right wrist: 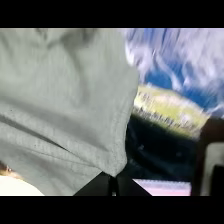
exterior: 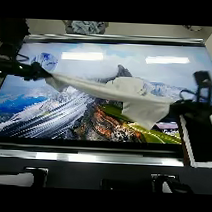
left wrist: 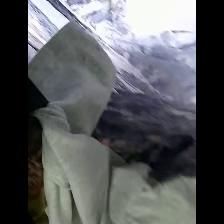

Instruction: Fold the shirts.

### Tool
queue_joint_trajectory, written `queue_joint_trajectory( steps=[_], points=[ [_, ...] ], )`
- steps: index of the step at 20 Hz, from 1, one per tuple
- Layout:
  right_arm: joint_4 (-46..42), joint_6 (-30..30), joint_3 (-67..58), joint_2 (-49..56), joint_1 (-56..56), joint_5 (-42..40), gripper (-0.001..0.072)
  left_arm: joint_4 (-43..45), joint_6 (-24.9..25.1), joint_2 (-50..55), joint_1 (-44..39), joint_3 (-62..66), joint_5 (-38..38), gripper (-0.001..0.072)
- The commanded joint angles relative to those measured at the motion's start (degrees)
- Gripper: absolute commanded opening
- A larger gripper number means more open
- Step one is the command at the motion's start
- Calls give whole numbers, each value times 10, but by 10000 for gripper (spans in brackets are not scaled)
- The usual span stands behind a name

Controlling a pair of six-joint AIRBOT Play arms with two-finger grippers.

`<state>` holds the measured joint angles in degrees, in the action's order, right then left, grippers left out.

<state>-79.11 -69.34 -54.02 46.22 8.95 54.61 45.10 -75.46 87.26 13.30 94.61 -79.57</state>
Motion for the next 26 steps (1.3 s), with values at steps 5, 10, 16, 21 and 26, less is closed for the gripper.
queue_joint_trajectory(
  steps=[5,10,16,21,26],
  points=[
    [-71,49,-413,-80,15,-78,51,-411,63,-351,143,-7,365,28],
    [-71,22,-547,-115,15,-54,51,-171,0,-526,182,-8,395,28],
    [-70,20,-547,-98,15,7,50,19,-53,-550,141,-16,281,28],
    [-20,58,-495,50,15,317,51,61,-103,-549,133,-227,155,28],
    [162,88,-284,233,9,222,51,59,-98,-499,47,-535,205,28]
  ],
)
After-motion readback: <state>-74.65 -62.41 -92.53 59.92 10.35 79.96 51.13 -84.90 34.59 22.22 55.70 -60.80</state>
